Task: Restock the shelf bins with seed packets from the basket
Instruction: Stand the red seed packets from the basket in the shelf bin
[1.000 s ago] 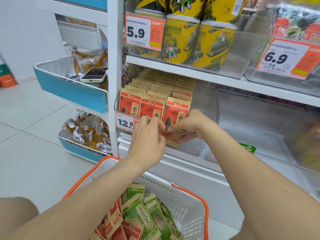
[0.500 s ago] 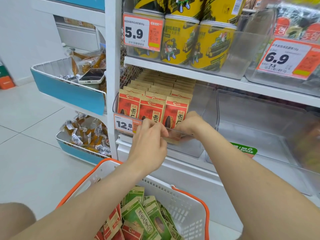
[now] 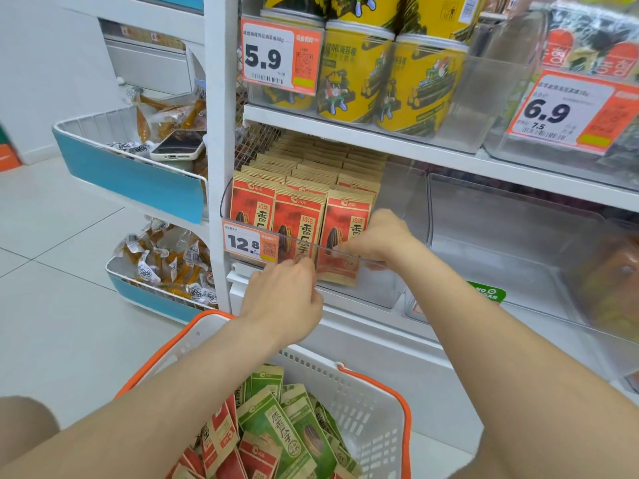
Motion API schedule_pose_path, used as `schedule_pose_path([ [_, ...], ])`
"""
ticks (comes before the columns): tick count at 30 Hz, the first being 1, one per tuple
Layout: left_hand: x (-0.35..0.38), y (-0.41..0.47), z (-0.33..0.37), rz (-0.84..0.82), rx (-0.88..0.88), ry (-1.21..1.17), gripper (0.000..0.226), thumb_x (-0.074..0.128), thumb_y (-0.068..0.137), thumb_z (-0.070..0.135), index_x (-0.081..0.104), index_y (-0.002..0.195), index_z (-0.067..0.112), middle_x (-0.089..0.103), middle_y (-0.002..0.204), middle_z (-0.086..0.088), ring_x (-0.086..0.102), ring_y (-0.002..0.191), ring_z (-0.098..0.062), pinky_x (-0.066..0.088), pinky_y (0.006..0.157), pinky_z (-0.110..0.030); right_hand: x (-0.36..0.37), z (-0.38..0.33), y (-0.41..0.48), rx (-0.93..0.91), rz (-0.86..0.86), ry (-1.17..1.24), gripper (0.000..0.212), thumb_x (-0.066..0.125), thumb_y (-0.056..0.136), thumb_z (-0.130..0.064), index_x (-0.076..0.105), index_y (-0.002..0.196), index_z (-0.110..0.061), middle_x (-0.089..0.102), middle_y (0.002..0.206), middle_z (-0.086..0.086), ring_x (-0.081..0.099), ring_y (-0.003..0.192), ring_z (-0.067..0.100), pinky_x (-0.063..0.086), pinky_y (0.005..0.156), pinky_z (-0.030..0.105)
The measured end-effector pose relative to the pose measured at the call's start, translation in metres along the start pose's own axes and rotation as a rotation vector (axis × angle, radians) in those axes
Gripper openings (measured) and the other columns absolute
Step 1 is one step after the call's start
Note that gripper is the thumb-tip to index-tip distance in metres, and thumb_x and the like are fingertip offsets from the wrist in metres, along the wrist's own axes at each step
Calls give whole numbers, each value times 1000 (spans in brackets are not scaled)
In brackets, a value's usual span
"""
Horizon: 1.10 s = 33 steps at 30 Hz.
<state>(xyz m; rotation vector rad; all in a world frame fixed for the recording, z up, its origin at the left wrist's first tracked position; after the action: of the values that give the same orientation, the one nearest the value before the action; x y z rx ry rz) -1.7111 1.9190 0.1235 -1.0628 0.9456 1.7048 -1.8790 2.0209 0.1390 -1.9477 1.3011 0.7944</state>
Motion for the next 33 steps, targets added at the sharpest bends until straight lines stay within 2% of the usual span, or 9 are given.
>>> schedule_pose_path([
  [3, 14, -7, -4, -158, 7, 132, 19, 49, 100, 31, 60, 107, 17, 69, 105, -8, 65, 97, -34, 48, 76, -38, -20, -15, -26, -148, 274, -199, 87, 91, 73, -38, 35, 132, -8, 43, 130, 14, 54, 116, 38, 51, 88, 42],
  [7, 37, -20, -14, -410, -10, 257, 31, 43, 106, 36, 57, 126, 17, 60, 123, -11, 60, 103, -34, 44, 78, -37, -23, -52, -76, -574, 502, -295, 38, 67, 83, -16, 44, 113, -11, 47, 117, 13, 51, 103, 38, 46, 78, 43],
  [11, 70, -42, -27, -744, 39, 356, 38, 43, 106, 42, 54, 135, 18, 56, 132, -10, 59, 114, -31, 52, 95, -42, 23, -47, -105, -700, 174, -389, 13, 57, 78, -16, 59, 90, -18, 64, 86, 4, 60, 81, 34, 55, 63, 41],
  [16, 109, -78, -35, -955, 123, 464, 39, 43, 108, 38, 57, 138, 18, 61, 135, -7, 60, 118, -28, 51, 101, -41, 103, 21, -127, -627, -340, -755, 5, 63, 80, -10, 60, 84, -12, 59, 85, 8, 63, 83, 33, 58, 67, 39],
  [20, 125, -99, -30, -1034, 162, 440, 45, 42, 110, 39, 55, 146, 14, 60, 143, -7, 60, 124, -30, 48, 89, -37, 165, 93, -150, -621, -712, -1030, 32, 59, 88, -3, 42, 62, -13, 45, 65, 4, 57, 76, 31, 49, 62, 35],
  [23, 134, -108, -24, -1037, 201, 428, 44, 43, 109, 40, 61, 139, 14, 63, 138, -9, 63, 121, -31, 54, 96, -42, 208, 149, -160, -586, -881, -1132, 5, 64, 93, -8, 62, 88, -6, 59, 79, 5, 66, 85, 31, 56, 67, 38],
  [27, 133, -111, -10, -1014, 247, 403, 41, 44, 110, 37, 58, 141, 14, 63, 136, -8, 62, 118, -30, 48, 85, -36, 241, 198, -168, -510, -943, -1058, 54, 65, 96, -10, 47, 146, -9, 67, 118, 15, 67, 97, 32, 60, 75, 42],
  [30, 137, -111, -6, -1004, 269, 400, 41, 44, 110, 37, 59, 140, 14, 63, 135, -8, 63, 118, -30, 49, 89, -37, 251, 211, -175, -472, -977, -979, 78, 69, 95, -13, 23, 158, -13, 58, 130, 19, 61, 98, 31, 57, 83, 45],
  [33, 140, -110, -7, -1010, 268, 408, 40, 43, 110, 36, 59, 140, 13, 63, 135, -8, 63, 117, -29, 47, 84, -35, 257, 219, -176, -464, -981, -1009, 83, 74, 93, -18, 23, 158, -18, 48, 137, 18, 61, 107, 34, 57, 92, 51],
])
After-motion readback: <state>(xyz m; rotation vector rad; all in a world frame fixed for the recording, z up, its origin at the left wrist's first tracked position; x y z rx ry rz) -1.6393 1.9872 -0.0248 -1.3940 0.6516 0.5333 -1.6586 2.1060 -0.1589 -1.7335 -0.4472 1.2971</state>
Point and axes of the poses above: each hand's wrist, its own y-axis towards the middle knuckle, its own x-axis out of the palm, z = x × y, the point moved 8 cm from there along y, towards the middle knuckle
